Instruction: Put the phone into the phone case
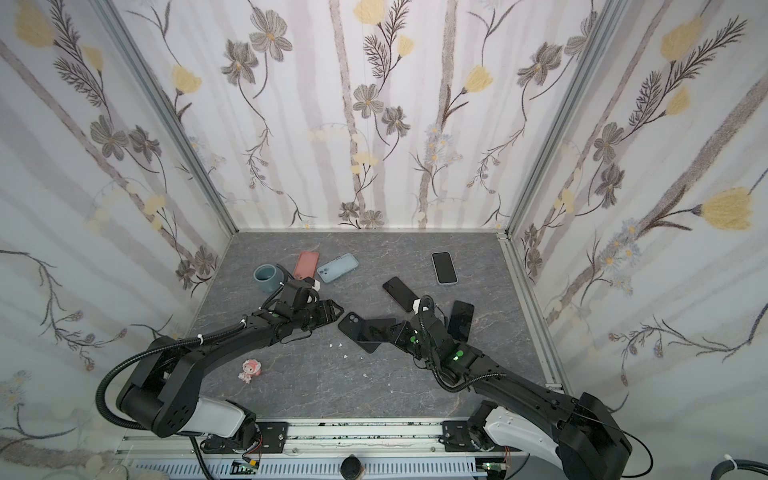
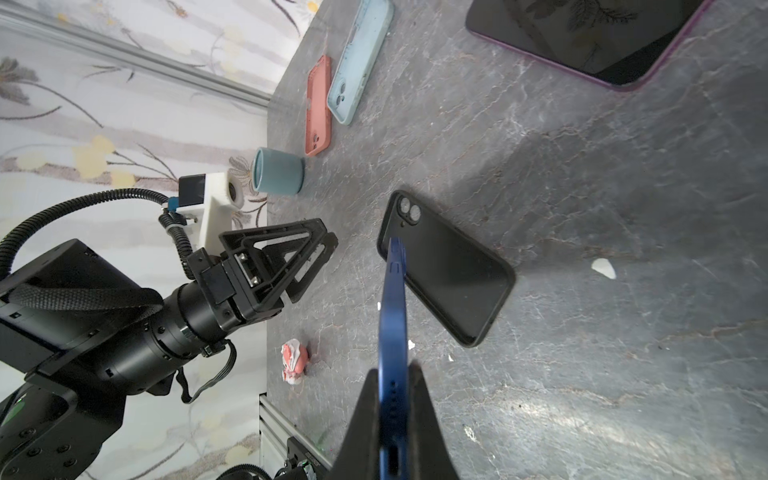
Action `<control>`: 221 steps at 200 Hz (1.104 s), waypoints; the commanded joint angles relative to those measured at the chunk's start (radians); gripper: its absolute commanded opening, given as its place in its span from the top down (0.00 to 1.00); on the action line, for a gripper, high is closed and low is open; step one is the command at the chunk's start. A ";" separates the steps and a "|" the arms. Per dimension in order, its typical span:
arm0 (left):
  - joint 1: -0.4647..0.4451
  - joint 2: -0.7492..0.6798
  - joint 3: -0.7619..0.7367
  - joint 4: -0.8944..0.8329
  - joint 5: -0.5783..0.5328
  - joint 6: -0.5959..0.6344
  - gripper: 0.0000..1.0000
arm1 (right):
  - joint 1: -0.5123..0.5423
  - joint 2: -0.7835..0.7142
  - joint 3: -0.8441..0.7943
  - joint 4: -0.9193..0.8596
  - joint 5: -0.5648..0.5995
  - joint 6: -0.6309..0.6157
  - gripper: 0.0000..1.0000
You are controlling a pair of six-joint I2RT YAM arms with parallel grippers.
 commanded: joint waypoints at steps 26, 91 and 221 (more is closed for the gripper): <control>-0.017 0.128 0.056 0.059 0.061 0.032 0.37 | -0.010 0.038 -0.065 0.174 0.025 0.106 1.00; -0.083 0.151 0.001 0.088 0.107 0.024 0.36 | -0.045 0.010 -0.105 0.126 0.014 0.107 1.00; -0.135 0.175 -0.012 0.112 0.123 -0.028 0.36 | -0.231 0.016 -0.123 0.056 -0.284 -0.090 1.00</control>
